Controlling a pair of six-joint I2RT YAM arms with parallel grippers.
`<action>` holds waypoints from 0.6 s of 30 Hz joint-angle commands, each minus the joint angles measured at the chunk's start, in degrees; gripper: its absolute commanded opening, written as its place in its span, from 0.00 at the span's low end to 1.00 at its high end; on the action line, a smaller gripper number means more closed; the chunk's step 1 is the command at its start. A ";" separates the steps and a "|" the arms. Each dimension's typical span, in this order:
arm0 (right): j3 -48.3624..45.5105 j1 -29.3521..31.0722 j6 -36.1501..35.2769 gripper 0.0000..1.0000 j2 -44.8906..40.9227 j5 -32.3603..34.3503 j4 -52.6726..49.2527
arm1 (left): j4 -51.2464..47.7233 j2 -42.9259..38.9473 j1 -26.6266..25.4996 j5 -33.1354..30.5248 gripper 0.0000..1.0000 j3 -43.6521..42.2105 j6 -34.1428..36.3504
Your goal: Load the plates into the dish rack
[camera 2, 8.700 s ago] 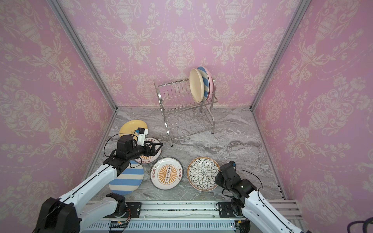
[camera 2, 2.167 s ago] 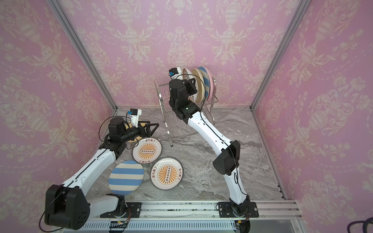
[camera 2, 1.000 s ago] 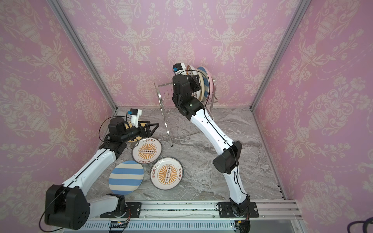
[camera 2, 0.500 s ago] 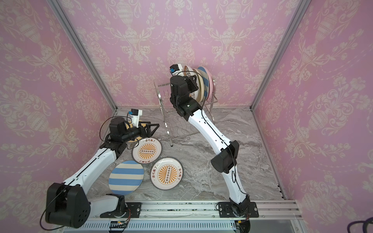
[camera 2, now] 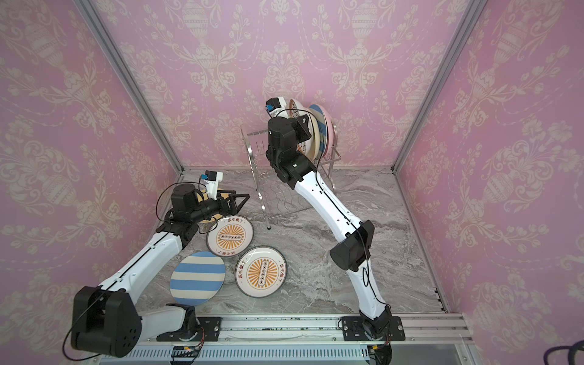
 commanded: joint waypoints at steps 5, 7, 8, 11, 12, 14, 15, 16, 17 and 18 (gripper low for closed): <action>3.68 0.35 5.23 0.00 -0.25 1.16 3.16 | 0.64 0.23 0.62 1.40 0.99 0.01 1.12; 2.55 0.35 5.69 0.00 -0.55 1.91 2.97 | 0.68 0.17 0.59 1.49 0.99 0.01 1.12; 1.80 0.30 6.17 0.00 -0.80 2.05 3.03 | 0.74 0.24 0.65 1.49 0.99 0.01 1.08; 0.30 0.29 7.49 0.00 -1.28 2.58 2.67 | 0.79 0.12 0.65 1.45 0.99 -0.08 1.12; -0.06 0.26 8.01 0.00 -1.44 2.74 2.39 | 0.78 0.12 0.61 1.39 0.99 -0.16 1.09; -0.91 0.26 8.98 0.00 -1.86 2.89 2.01 | 0.88 0.07 0.65 1.40 0.99 -0.25 1.01; -1.25 0.26 9.30 0.00 -1.99 2.97 1.99 | 0.87 0.00 0.60 1.40 0.99 -0.25 1.03; -1.52 0.26 9.41 0.00 -2.03 3.13 1.91 | 0.97 0.00 0.62 1.40 0.99 -0.31 1.01; -1.62 0.26 9.58 0.00 -2.08 3.20 1.88 | 1.12 -0.08 0.63 1.40 0.99 -0.34 0.95; -1.63 0.28 9.89 0.00 -2.03 3.20 1.57 | 1.11 -0.09 0.60 1.39 0.99 -0.34 0.98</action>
